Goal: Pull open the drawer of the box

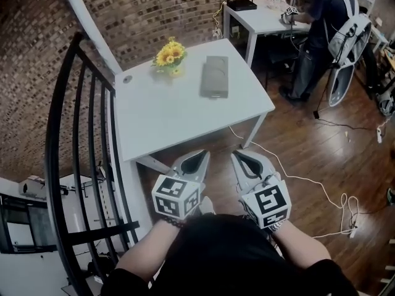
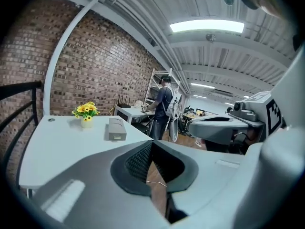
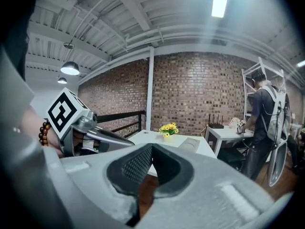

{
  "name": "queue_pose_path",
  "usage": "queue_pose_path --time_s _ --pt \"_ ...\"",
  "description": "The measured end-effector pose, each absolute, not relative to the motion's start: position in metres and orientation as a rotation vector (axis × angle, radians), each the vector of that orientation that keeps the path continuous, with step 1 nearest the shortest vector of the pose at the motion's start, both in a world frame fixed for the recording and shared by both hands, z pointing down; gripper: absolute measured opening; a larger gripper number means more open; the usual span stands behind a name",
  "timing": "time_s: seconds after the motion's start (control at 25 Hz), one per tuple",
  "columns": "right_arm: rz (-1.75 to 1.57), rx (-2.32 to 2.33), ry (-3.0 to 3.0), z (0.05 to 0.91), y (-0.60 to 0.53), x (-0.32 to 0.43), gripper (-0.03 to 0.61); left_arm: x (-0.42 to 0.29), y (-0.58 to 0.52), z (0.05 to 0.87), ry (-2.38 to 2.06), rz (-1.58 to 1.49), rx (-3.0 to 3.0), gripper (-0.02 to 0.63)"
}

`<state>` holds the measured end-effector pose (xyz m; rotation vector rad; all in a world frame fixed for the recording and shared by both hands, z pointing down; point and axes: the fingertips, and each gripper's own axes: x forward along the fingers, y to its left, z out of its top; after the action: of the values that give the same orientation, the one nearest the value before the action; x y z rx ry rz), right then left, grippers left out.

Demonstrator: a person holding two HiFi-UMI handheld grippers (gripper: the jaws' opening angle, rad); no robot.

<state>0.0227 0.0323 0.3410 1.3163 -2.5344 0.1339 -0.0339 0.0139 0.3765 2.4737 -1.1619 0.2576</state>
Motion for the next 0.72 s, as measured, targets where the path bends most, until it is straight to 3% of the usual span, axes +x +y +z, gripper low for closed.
queue_pose_path --time_s 0.72 --pt "0.166 1.385 -2.448 0.350 -0.066 0.006 -0.009 -0.051 -0.094 0.414 -0.997 0.141 2.272 0.018"
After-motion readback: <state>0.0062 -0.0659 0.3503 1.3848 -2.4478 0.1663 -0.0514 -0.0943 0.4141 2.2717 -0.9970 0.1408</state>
